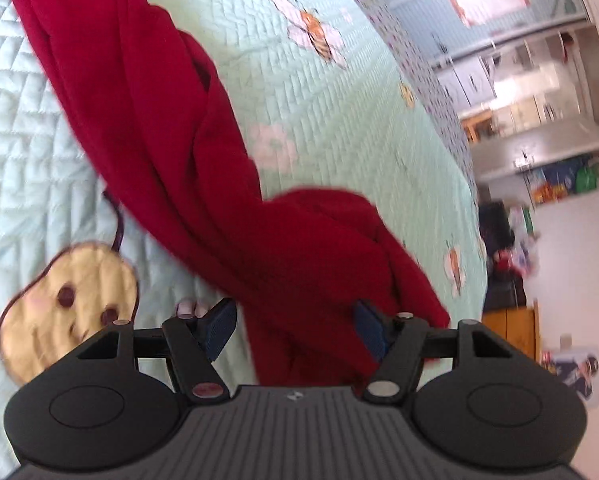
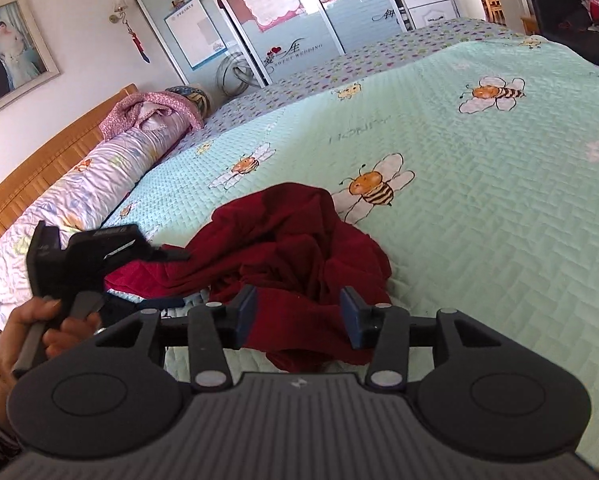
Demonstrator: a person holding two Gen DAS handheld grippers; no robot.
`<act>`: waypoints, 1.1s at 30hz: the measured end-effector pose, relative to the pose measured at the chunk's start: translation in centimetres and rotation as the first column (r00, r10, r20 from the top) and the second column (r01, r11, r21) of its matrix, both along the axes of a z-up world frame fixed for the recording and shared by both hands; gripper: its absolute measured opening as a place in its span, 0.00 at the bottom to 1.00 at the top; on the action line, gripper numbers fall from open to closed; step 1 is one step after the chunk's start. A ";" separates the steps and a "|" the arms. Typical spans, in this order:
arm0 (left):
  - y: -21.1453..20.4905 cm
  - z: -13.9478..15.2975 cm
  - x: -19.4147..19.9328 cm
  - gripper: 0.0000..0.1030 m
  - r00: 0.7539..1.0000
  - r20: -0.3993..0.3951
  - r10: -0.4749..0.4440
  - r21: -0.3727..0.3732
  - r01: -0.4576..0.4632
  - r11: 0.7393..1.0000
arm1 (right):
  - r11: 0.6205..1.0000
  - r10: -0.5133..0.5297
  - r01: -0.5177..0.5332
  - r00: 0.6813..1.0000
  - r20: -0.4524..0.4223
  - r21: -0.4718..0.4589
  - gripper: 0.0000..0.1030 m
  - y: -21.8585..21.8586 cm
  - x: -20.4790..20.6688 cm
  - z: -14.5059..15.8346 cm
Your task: Fold clothes
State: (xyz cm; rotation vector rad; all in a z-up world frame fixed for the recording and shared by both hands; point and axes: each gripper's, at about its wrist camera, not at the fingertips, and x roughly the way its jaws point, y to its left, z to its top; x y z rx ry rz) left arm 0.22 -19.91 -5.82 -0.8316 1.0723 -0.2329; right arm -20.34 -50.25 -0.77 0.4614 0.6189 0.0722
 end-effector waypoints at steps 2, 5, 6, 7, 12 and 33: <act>-0.3 -0.5 0.9 0.66 1.000 -0.011 0.024 0.013 -0.024 1.000 | 1.000 -0.006 0.006 1.000 -0.008 -0.009 0.47 0.2 -0.2 -0.1; -0.7 -1.3 1.6 0.68 0.998 -0.032 0.060 0.009 -0.060 0.998 | 1.000 -0.005 0.005 1.000 -0.023 -0.030 0.49 0.6 -0.6 -0.5; -0.7 -1.5 1.7 0.68 0.997 -0.034 0.075 0.002 -0.075 0.997 | 0.999 -0.005 0.004 1.000 -0.028 -0.037 0.50 0.7 -0.8 -0.6; -0.7 -1.5 1.8 0.66 0.997 -0.021 0.081 0.002 -0.081 0.997 | 0.999 -0.009 0.007 0.999 -0.034 -0.042 0.50 0.7 -0.9 -0.8; -2.7 2.9 2.6 0.26 0.976 0.208 -0.061 0.206 0.017 0.978 | 0.998 -0.033 0.030 0.998 -0.062 -0.061 0.51 0.8 -1.5 -1.5; 5.8 15.1 -8.6 0.22 0.866 0.495 -0.066 0.393 -0.156 0.906 | 0.958 0.128 -0.178 0.967 -0.220 -0.225 0.62 6.8 1.8 -1.3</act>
